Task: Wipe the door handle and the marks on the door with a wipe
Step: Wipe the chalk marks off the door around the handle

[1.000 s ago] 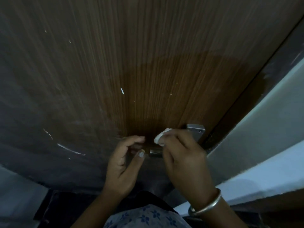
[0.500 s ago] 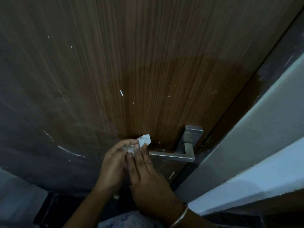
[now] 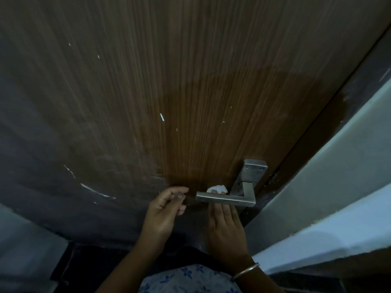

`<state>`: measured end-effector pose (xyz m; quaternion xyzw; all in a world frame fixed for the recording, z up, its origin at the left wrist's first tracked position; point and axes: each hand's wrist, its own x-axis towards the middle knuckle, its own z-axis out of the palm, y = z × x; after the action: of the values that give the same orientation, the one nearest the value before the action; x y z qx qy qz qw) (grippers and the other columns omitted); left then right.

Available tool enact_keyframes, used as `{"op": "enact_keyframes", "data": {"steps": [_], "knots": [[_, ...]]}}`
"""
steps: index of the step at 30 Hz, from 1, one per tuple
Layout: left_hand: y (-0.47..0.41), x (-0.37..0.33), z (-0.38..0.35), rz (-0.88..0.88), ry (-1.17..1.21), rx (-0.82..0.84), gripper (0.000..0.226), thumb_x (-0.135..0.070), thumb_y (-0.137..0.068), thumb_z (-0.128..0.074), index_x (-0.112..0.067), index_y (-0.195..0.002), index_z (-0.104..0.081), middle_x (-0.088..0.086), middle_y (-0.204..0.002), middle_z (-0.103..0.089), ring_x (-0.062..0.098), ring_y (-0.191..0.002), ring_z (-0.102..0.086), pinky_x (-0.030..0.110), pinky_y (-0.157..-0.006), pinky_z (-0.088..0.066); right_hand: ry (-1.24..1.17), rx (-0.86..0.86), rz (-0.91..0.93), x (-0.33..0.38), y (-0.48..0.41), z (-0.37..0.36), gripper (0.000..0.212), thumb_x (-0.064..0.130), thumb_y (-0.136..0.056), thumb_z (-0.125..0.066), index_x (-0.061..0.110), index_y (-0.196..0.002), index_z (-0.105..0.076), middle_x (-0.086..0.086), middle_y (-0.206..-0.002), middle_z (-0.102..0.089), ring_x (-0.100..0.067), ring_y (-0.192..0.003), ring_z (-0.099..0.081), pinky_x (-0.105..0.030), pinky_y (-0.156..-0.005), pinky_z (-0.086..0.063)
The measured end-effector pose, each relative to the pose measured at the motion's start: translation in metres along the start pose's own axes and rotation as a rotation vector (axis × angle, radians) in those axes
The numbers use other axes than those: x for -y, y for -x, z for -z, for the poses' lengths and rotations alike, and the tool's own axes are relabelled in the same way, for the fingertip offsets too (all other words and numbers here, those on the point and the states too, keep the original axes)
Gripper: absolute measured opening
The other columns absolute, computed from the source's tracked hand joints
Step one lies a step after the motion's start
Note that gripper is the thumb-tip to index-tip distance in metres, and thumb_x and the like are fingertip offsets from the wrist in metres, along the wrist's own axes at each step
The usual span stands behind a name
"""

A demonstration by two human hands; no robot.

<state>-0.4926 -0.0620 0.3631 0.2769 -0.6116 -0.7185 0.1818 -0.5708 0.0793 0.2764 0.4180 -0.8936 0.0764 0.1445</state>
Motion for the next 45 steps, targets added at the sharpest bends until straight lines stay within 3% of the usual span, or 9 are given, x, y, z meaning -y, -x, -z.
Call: {"op": "enact_keyframes", "data": {"steps": [3, 9, 14, 18, 23, 27, 35, 41, 45], "knots": [[0.002, 0.0, 0.003, 0.012, 0.023, -0.027, 0.021, -0.011, -0.091, -0.049, -0.02, -0.088, -0.067, 0.006, -0.09, -0.068, 0.017, -0.079, -0.06, 0.028, -0.074, -0.051, -0.007, -0.017, -0.052, -0.007, 0.009, -0.012, 0.069, 0.047, -0.098, -0.009, -0.003, -0.132, -0.041, -0.023, -0.134, -0.049, -0.037, -0.127, -0.043, -0.044, -0.113, -0.014], [0.001, 0.008, 0.0, 0.003, 0.003, -0.077, 0.017, -0.009, -0.091, -0.052, -0.017, -0.087, -0.067, 0.004, -0.09, -0.068, 0.016, -0.081, -0.062, 0.02, -0.069, -0.053, -0.016, -0.114, 0.114, -0.006, -0.004, -0.016, 0.055, 0.038, -0.086, -0.039, 0.002, -0.127, -0.046, -0.018, -0.128, -0.057, -0.033, -0.125, -0.048, -0.051, -0.104, -0.037], [0.001, 0.012, -0.002, -0.037, 0.004, -0.105, 0.018, -0.008, -0.09, -0.053, -0.019, -0.087, -0.067, -0.004, -0.082, -0.07, 0.002, -0.074, -0.065, 0.014, -0.063, -0.052, 0.015, -0.185, 0.33, 0.015, -0.039, 0.007, 0.05, 0.031, -0.086, -0.046, 0.008, -0.13, -0.048, -0.007, -0.143, -0.044, -0.023, -0.138, -0.031, -0.042, -0.115, -0.021], [0.004, 0.012, -0.002, -0.03, -0.007, -0.094, 0.016, -0.008, -0.089, -0.054, -0.017, -0.088, -0.066, -0.003, -0.083, -0.07, 0.009, -0.077, -0.065, 0.02, -0.067, -0.052, 0.002, -0.107, 0.279, 0.007, -0.032, 0.007, 0.045, 0.039, -0.079, -0.064, 0.015, -0.117, -0.065, -0.004, -0.123, -0.065, -0.02, -0.115, -0.06, -0.037, -0.096, -0.048], [0.007, 0.011, 0.004, 0.011, 0.032, -0.11, 0.013, -0.005, -0.09, -0.053, -0.012, -0.09, -0.064, 0.005, -0.085, -0.065, 0.018, -0.081, -0.06, 0.025, -0.072, -0.05, -0.133, -0.155, 0.141, -0.02, 0.0, 0.007, 0.046, 0.03, -0.103, -0.013, 0.011, -0.121, -0.051, -0.01, -0.117, -0.066, -0.023, -0.113, -0.054, -0.038, -0.093, -0.049], [0.008, 0.011, 0.004, 0.009, 0.015, -0.086, 0.015, -0.003, -0.09, -0.052, -0.012, -0.086, -0.063, 0.005, -0.079, -0.062, 0.016, -0.076, -0.058, 0.021, -0.067, -0.049, -0.168, -0.288, 0.005, -0.037, 0.008, 0.011, 0.022, 0.027, -0.097, -0.041, 0.022, -0.117, -0.049, -0.006, -0.105, -0.068, -0.011, -0.102, -0.051, -0.021, -0.079, -0.05], [0.015, 0.009, -0.011, 0.016, -0.051, 0.077, 0.016, 0.005, -0.088, -0.051, -0.007, -0.092, -0.062, 0.01, -0.087, -0.063, 0.016, -0.082, -0.057, 0.027, -0.077, -0.046, -0.041, -0.261, 0.036, -0.042, -0.006, 0.028, 0.006, 0.013, -0.075, -0.069, 0.008, -0.073, -0.072, -0.011, -0.073, -0.07, -0.023, -0.063, -0.069, -0.026, -0.061, -0.056], [0.018, 0.017, -0.02, 0.05, -0.074, 0.194, 0.022, 0.006, -0.086, -0.054, -0.006, -0.103, -0.06, 0.011, -0.087, -0.062, 0.015, -0.077, -0.059, 0.02, -0.069, -0.048, -0.73, -0.129, -0.303, -0.029, -0.003, 0.054, 0.035, 0.006, -0.069, -0.08, 0.033, -0.076, -0.059, 0.021, -0.073, -0.062, 0.012, -0.069, -0.057, 0.004, -0.069, -0.038], [0.018, 0.023, -0.029, 0.036, -0.07, 0.341, 0.032, 0.005, -0.086, -0.054, -0.017, -0.108, -0.058, 0.001, -0.099, -0.067, 0.001, -0.084, -0.066, 0.012, -0.07, -0.05, -1.153, -0.014, -0.435, -0.012, 0.007, 0.068, 0.036, -0.001, -0.078, -0.07, 0.028, -0.093, -0.055, 0.012, -0.088, -0.067, 0.006, -0.083, -0.064, -0.007, -0.07, -0.047]]}}
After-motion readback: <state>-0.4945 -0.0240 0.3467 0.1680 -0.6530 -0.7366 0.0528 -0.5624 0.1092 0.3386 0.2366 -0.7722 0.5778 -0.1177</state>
